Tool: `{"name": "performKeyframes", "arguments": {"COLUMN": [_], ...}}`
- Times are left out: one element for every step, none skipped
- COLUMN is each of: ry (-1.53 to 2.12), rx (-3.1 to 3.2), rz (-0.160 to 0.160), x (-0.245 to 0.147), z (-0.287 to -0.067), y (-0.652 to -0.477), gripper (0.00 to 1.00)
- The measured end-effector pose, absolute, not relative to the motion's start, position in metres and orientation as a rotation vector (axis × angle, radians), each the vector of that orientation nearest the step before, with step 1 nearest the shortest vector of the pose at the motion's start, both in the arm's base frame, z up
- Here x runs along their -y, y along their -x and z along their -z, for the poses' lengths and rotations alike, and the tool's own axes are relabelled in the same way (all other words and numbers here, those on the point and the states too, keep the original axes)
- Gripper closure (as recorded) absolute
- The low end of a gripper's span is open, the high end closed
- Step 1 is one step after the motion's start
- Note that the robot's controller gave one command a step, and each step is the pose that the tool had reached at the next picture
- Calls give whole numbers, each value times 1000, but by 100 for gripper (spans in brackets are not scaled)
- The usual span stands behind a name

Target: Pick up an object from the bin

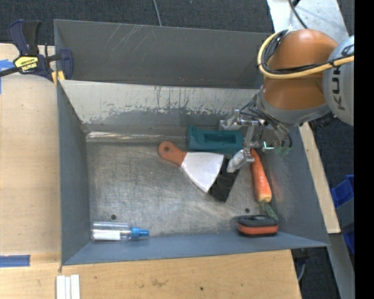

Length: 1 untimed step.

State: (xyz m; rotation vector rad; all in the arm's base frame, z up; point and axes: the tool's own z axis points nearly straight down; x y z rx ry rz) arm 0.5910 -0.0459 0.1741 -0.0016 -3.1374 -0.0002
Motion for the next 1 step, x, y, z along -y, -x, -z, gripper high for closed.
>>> {"name": "performKeyframes", "arguments": {"ry": [0], "rx": [3145], "rz": [-1], "x": [46], "z": [-178], "y": [-593], "gripper": [0]}}
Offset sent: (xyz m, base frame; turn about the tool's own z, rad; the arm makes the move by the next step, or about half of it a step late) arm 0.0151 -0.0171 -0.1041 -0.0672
